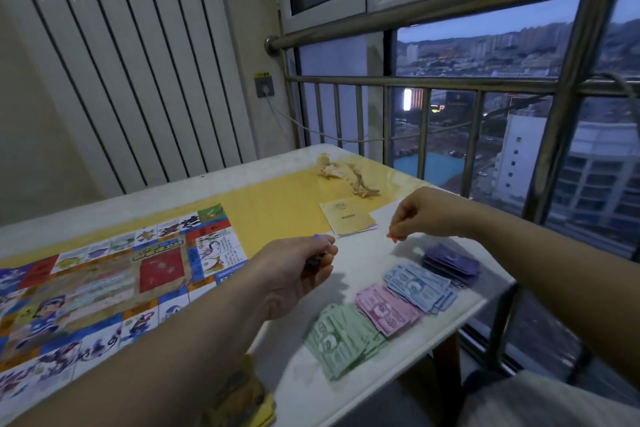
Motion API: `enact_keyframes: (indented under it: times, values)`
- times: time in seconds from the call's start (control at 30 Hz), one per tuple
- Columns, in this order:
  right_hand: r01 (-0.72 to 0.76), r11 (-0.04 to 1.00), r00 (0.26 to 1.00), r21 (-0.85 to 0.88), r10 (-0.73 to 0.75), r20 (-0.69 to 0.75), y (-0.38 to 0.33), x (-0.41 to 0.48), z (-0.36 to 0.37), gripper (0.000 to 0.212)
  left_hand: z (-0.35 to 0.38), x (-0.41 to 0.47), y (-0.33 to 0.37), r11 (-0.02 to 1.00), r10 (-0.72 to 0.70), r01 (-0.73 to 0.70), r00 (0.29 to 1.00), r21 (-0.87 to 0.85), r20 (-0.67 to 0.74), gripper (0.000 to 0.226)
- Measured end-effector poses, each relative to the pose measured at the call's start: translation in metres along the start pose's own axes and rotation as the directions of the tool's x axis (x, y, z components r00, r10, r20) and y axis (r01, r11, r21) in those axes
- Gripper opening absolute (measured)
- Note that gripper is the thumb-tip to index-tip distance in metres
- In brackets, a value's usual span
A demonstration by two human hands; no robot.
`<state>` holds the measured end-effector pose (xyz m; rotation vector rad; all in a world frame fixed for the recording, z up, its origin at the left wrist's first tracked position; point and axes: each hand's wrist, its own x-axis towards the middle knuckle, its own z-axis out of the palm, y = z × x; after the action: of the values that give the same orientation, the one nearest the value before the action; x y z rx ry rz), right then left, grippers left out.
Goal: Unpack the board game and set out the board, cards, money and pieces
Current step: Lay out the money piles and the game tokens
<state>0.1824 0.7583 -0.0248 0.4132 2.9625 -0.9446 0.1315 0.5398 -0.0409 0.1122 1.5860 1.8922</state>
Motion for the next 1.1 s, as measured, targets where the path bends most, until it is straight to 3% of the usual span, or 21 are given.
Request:
enact_keyframes:
  times: [0.13,0.3,0.8,0.9,0.97,1.1]
  values:
    - [-0.075,0.995,0.996,-0.067,0.078,0.049,0.012,0.013,-0.005,0.011,0.004,0.024,-0.006,0.997,-0.031,0.031,0.999,0.07,0.009,0.012]
    - [-0.054,0.993,0.994,-0.104,0.063,0.089,0.013,0.015,-0.004,0.011,0.017,0.045,-0.011,0.99,-0.093,0.084,0.993,0.114,0.076,0.014]
    - [-0.058,0.96,0.998,-0.275,0.046,-0.049,0.032,0.024,0.004,0.007,0.015,0.063,-0.014,0.988,-0.116,0.101,0.985,0.115,0.13,0.008]
    - [0.084,0.994,0.983,-0.071,-0.094,-0.157,0.014,0.022,0.009,0.017,0.014,0.063,-0.015,0.988,-0.118,0.099,0.98,0.12,0.163,0.008]
    - [0.149,0.986,0.988,0.074,-0.146,-0.041,-0.005,0.018,0.012,0.022,0.014,0.062,-0.015,0.989,-0.129,0.111,0.971,0.099,0.201,0.008]
    - [0.116,0.985,0.978,0.131,-0.136,0.159,-0.02,0.02,0.021,0.011,0.013,0.06,-0.015,0.987,-0.122,0.092,0.963,0.133,0.242,0.006]
